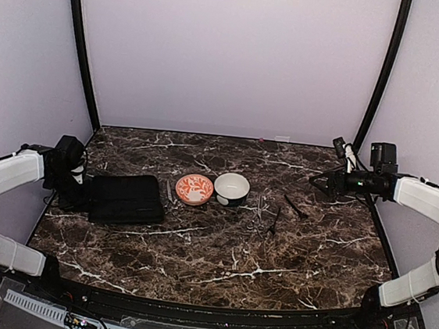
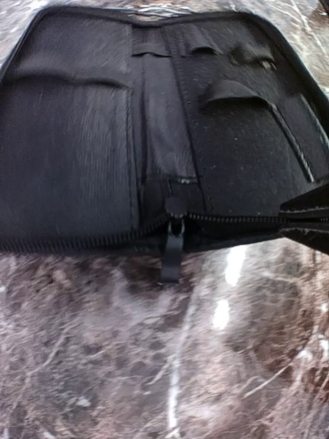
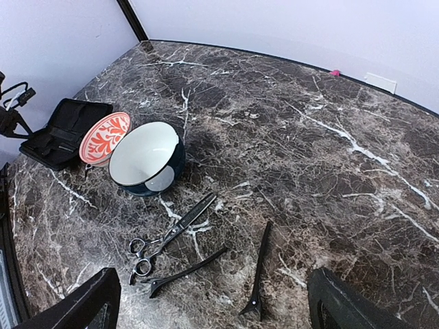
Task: Sort the hair-cutting tools
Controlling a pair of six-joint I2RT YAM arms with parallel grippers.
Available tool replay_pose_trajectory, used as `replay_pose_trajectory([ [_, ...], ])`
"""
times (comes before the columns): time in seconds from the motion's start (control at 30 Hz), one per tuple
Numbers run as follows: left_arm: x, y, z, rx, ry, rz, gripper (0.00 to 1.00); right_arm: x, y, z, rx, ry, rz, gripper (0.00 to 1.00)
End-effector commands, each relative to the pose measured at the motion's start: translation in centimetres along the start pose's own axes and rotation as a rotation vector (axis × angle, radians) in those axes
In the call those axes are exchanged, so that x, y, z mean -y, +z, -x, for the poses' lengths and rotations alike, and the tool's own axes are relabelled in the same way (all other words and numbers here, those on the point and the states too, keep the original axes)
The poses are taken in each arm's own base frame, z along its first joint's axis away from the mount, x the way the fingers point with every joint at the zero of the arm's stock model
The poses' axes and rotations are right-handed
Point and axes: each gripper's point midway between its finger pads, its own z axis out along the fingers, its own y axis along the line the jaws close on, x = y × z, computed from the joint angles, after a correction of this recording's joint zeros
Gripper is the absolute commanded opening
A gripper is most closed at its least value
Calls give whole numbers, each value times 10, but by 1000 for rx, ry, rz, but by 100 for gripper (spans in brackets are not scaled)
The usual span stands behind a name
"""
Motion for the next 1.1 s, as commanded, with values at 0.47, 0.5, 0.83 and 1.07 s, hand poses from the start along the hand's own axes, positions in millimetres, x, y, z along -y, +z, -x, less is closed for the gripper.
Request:
replay_pose_trajectory([
  [0.47, -12, -61, 4, -49, 82, 161, 52, -10, -1, 2, 29, -17, 53, 95],
  [0.5, -6, -63, 20, -5, 106, 152, 53, -10, 0, 2, 27, -17, 56, 95],
  [0.83, 90, -22, 124, 262, 533, -155, 52, -11, 3, -1, 7, -14, 66, 94],
  [1.07, 117, 25, 132, 130, 716, -187, 51, -13, -2, 1, 19, -55, 46, 93],
])
